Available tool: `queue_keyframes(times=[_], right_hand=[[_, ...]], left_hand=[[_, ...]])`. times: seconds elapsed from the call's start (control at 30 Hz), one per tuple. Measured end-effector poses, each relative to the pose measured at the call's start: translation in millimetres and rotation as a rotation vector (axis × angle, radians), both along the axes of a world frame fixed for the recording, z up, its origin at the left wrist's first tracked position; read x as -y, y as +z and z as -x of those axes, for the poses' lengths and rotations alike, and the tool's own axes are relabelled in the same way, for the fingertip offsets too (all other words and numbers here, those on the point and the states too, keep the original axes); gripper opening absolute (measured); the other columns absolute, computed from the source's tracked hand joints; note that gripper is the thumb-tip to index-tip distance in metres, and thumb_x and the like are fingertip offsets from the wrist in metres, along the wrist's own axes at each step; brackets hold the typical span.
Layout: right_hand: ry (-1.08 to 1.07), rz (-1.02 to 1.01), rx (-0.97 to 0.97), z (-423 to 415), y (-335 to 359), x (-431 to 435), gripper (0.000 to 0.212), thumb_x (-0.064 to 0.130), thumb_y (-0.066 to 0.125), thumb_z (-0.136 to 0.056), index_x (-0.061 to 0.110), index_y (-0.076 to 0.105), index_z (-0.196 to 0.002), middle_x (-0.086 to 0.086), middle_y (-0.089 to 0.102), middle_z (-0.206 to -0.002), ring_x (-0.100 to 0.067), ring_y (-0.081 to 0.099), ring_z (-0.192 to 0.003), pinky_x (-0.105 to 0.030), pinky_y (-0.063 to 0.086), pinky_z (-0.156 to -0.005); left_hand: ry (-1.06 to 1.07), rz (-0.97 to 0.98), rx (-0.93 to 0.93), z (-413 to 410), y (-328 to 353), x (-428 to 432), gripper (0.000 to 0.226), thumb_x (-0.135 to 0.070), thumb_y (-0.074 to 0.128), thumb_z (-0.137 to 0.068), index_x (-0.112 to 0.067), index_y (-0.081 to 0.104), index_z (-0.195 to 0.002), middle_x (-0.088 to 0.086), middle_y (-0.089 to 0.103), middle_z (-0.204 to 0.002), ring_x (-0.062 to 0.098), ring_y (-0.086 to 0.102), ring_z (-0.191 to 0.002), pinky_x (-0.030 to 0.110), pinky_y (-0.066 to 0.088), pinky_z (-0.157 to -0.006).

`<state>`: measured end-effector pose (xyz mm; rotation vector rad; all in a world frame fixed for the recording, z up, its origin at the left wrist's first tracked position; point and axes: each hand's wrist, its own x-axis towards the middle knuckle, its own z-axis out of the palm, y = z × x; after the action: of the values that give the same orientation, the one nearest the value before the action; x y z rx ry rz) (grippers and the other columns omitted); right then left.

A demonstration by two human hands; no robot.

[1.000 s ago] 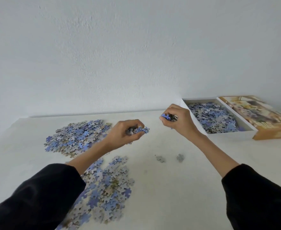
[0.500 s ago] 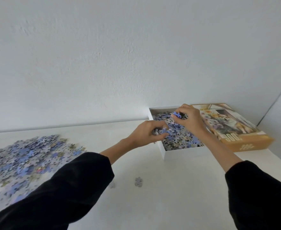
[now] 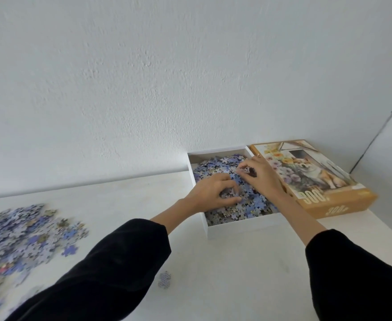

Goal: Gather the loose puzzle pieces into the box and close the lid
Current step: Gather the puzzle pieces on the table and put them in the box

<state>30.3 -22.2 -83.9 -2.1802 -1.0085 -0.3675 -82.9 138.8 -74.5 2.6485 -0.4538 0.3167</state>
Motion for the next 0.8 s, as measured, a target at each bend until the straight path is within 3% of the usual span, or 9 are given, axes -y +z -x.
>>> queue_keyframes(times=[0.17,0.4,0.57,0.7,0.8], right_hand=[[-0.006,0.048,0.009,2,0,3,0.010,0.027,0.066,-0.082,0.023,0.066,-0.092,0.009,0.064,-0.097,-0.010,0.051,-0.098,-0.029,0.040,-0.083],[0.013,0.158,-0.119,4,-1,2,0.023,0.030,0.048,-0.095,0.020,0.064,-0.108,0.004,0.063,-0.111,-0.016,0.051,-0.111,-0.042,0.045,-0.087],[0.022,0.074,-0.143,10,6,3,0.029,0.037,0.057,-0.088,0.019,0.062,-0.110,0.005,0.062,-0.115,-0.013,0.052,-0.110,-0.038,0.043,-0.093],[-0.007,-0.025,-0.191,17,15,3,0.029,0.033,0.066,-0.082,0.018,0.064,-0.106,0.005,0.064,-0.110,-0.017,0.054,-0.108,-0.040,0.042,-0.095],[-0.016,-0.100,-0.162,32,18,-1,0.027,0.022,0.068,-0.081,0.016,0.063,-0.107,0.007,0.063,-0.107,-0.006,0.055,-0.102,-0.040,0.044,-0.096]], left_hand=[[0.107,-0.066,0.031,-1,-5,5,0.032,-0.051,0.053,-0.088,-0.025,0.062,-0.105,-0.001,0.050,-0.116,0.015,0.042,-0.110,0.032,0.032,-0.092],[0.144,-0.139,-0.234,5,-4,15,0.042,-0.037,0.040,-0.098,-0.008,0.042,-0.129,0.013,0.037,-0.131,0.026,0.035,-0.122,0.039,0.032,-0.104],[0.122,-0.051,-0.162,14,13,10,0.042,-0.038,0.042,-0.097,-0.011,0.046,-0.128,0.009,0.042,-0.128,0.022,0.041,-0.118,0.036,0.031,-0.104],[0.074,0.043,-0.052,31,28,-5,0.028,-0.021,0.041,-0.099,-0.009,0.057,-0.119,0.009,0.050,-0.121,0.021,0.046,-0.113,0.031,0.034,-0.098],[0.092,0.115,-0.009,48,40,-21,0.027,-0.011,0.038,-0.099,-0.009,0.059,-0.115,0.009,0.053,-0.115,0.022,0.052,-0.103,0.029,0.039,-0.088]])
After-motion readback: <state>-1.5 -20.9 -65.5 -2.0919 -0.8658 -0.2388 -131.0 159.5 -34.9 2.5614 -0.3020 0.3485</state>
